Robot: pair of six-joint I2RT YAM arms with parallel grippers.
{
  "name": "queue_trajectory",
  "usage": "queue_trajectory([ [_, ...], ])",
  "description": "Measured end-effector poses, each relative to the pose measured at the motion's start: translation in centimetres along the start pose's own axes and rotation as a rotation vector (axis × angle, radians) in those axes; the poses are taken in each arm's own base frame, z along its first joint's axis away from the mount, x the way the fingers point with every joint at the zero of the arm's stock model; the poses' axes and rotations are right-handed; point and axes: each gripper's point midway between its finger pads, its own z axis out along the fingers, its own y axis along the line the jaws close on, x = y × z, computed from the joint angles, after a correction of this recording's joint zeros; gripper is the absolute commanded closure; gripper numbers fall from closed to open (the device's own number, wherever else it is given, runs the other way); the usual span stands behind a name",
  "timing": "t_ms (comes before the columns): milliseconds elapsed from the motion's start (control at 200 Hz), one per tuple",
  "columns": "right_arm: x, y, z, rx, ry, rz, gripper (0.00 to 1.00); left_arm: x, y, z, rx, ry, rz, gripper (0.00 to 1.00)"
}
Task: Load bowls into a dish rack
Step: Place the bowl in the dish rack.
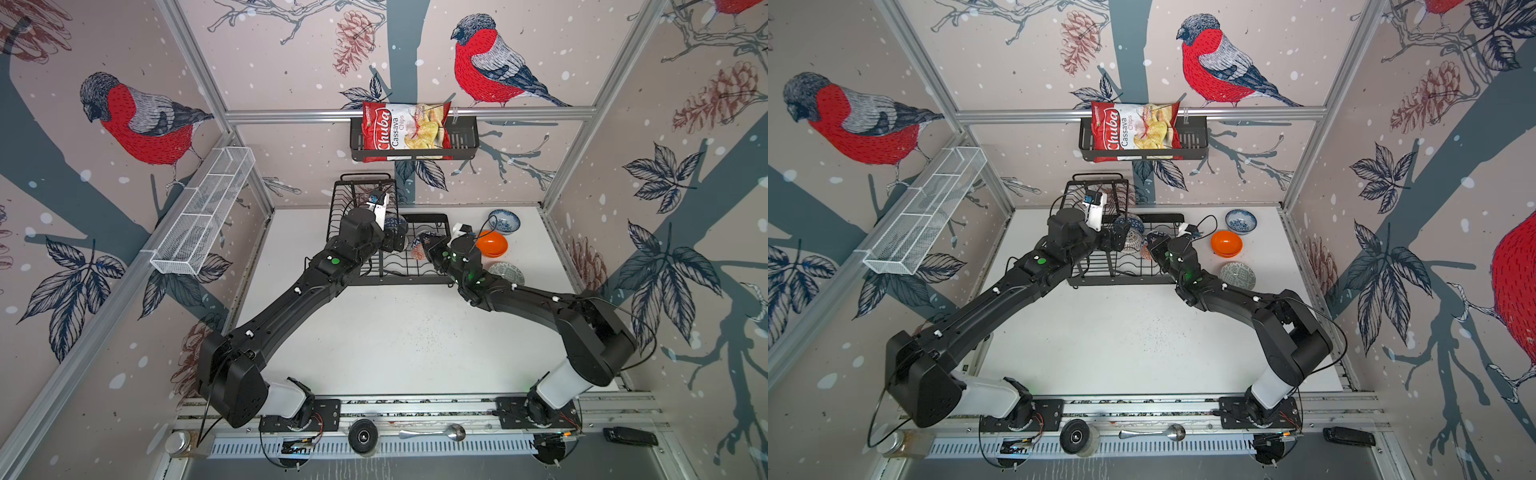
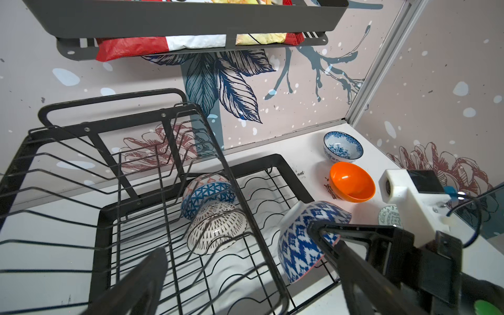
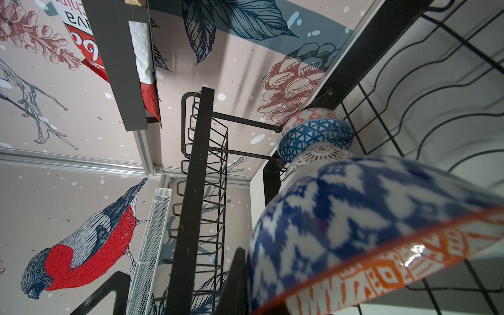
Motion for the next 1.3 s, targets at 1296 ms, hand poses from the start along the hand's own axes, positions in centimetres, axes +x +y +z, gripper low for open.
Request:
queue_trajectory([
  [1296, 6.0, -4.2, 8.1, -0.015, 0.166, 0.128, 1.0, 0.3, 1.9, 0.8, 0.009, 0.029, -0.088, 0.03],
])
